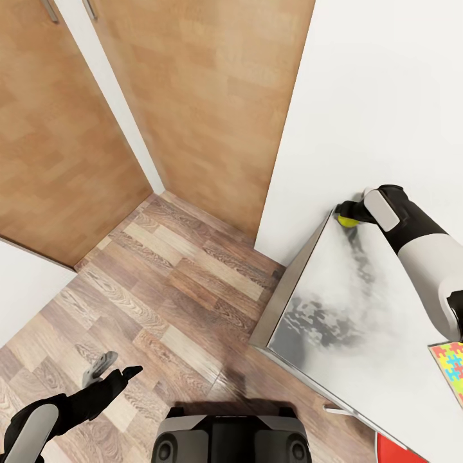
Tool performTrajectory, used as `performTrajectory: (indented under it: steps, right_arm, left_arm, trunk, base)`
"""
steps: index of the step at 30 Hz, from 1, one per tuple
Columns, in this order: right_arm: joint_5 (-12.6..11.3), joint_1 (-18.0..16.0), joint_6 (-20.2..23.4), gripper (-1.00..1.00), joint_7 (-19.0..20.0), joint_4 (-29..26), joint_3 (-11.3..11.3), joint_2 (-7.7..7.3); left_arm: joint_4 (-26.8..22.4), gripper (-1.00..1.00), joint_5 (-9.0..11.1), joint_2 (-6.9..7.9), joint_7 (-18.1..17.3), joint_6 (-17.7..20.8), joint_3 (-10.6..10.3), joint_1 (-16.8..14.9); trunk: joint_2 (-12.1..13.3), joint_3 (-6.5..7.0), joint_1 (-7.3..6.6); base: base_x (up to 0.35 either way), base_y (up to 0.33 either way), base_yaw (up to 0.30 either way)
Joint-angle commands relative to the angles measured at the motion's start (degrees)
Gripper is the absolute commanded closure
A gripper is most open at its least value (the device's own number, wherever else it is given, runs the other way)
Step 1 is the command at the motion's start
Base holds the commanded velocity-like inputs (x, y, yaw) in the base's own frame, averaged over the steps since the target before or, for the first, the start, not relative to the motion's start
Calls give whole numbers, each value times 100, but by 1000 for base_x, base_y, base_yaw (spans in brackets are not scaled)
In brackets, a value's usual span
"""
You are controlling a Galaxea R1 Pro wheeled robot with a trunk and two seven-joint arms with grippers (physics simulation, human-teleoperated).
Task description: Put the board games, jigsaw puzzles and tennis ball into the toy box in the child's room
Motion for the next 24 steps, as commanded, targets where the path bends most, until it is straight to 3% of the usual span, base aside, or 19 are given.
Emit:
performTrajectory:
  steps: [1, 24]
  right_arm:
    - [-60, -5, 12, -100, -49, -8, 46, -8]
    - [-60, 15, 16, -100, -49, -8, 46, -8]
  left_arm:
    - [-7, -100, 61, 0, 53, 21, 3, -2]
    - [-7, -100, 62, 0, 53, 21, 3, -2]
  trunk:
    - [-9, -8, 3]
    - [-9, -8, 3]
  base:
    - [0, 0, 0]
    - [0, 0, 0]
